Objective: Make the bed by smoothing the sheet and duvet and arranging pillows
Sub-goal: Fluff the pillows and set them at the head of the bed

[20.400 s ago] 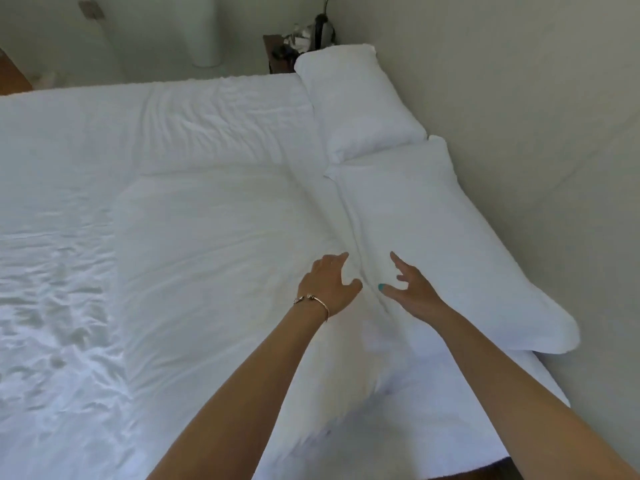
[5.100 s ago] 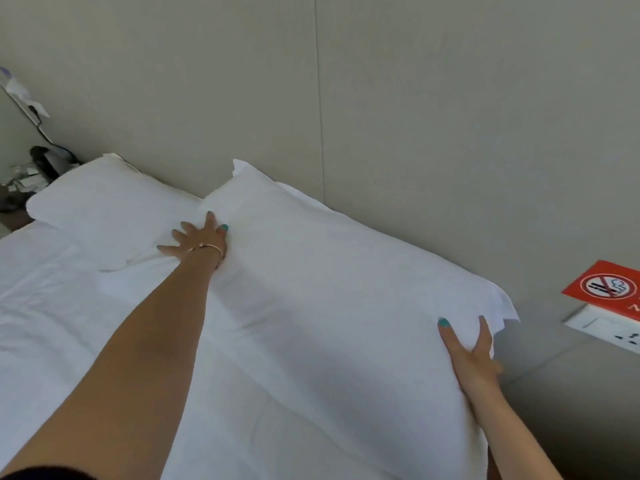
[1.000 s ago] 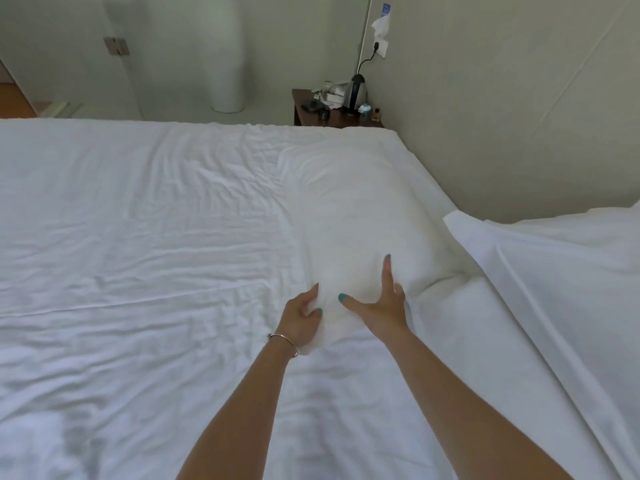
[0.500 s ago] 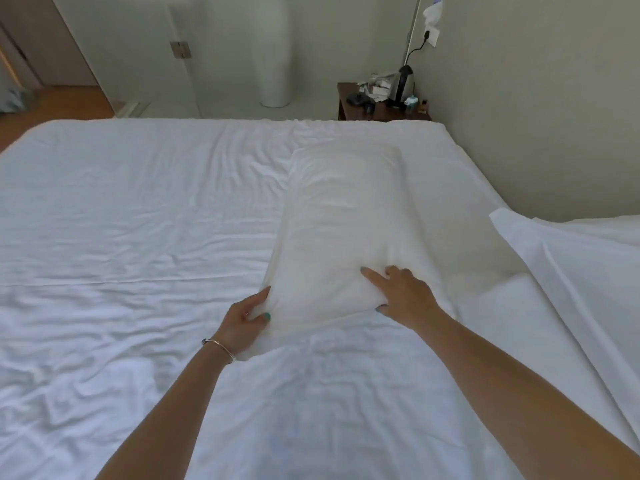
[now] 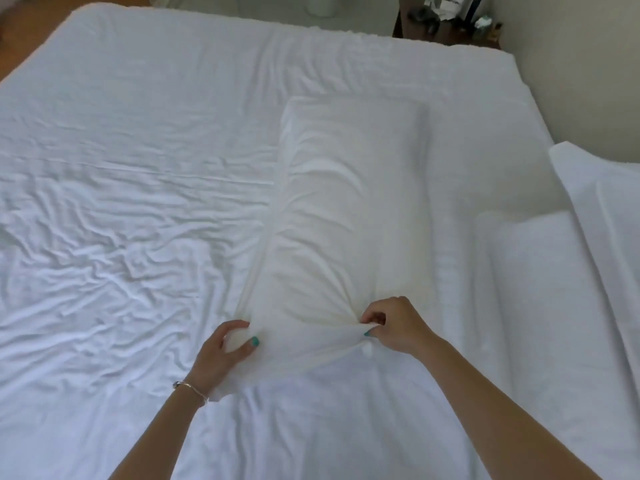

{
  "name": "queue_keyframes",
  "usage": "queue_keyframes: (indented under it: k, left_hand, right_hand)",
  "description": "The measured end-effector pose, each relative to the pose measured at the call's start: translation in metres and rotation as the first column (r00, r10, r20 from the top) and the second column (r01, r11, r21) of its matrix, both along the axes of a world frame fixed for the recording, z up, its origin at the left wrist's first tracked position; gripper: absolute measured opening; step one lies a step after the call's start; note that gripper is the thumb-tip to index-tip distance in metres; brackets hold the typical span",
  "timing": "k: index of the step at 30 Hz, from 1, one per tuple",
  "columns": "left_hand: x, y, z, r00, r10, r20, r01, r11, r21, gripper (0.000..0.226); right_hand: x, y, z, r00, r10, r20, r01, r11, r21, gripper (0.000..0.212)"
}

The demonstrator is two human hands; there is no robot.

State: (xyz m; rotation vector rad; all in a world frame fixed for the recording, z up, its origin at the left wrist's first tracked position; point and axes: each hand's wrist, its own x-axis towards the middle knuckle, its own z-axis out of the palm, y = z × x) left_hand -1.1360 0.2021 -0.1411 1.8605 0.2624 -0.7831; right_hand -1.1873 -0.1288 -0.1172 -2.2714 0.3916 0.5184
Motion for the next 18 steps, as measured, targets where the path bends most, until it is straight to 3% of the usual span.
queue_keyframes:
  k: [5,8,10,13,15,18]
  left_hand:
    - [-0.075,0.042,-0.001,0.992,-0.034,-0.118,0.051,0.988,0.143,0.023]
    - [-0.06,0.038,-0.015,0.963,-0.168,-0.211,0.229,0.923,0.308,0.047]
    - [-0.035,0.013,-0.02,0.974,-0.154,-0.164,0.206,0.907,0.367,0.072]
    - [0.0,-0.049,-0.012,0.983,-0.172,0.064,0.138,0.922,0.361,0.095]
    - [0.018,-0.089,-0.003,0.939,-0.332,0.094,0.265,0.868,0.419,0.097]
    - [0.051,-0.127,-0.002,0.908,-0.411,0.085,0.325,0.817,0.476,0.099]
  right_hand:
    - [-0.077,0.055,-0.012,0.997,0.061,-0.046,-0.058,0.995,0.077,0.021]
    - [-0.084,0.054,-0.013,0.998,-0.058,-0.035,0.062,0.992,0.11,0.015]
    - [-0.074,0.041,-0.017,0.978,-0.187,0.092,0.187,0.982,0.004,0.011]
    - [-0.052,0.023,-0.019,0.935,-0.208,0.288,0.269,0.943,-0.193,0.031]
    - [-0.032,0.014,-0.02,0.917,-0.316,0.243,0.37,0.903,-0.221,0.044]
    - [0.011,0.0,-0.018,0.85,-0.517,0.098,0.526,0.846,-0.094,0.062]
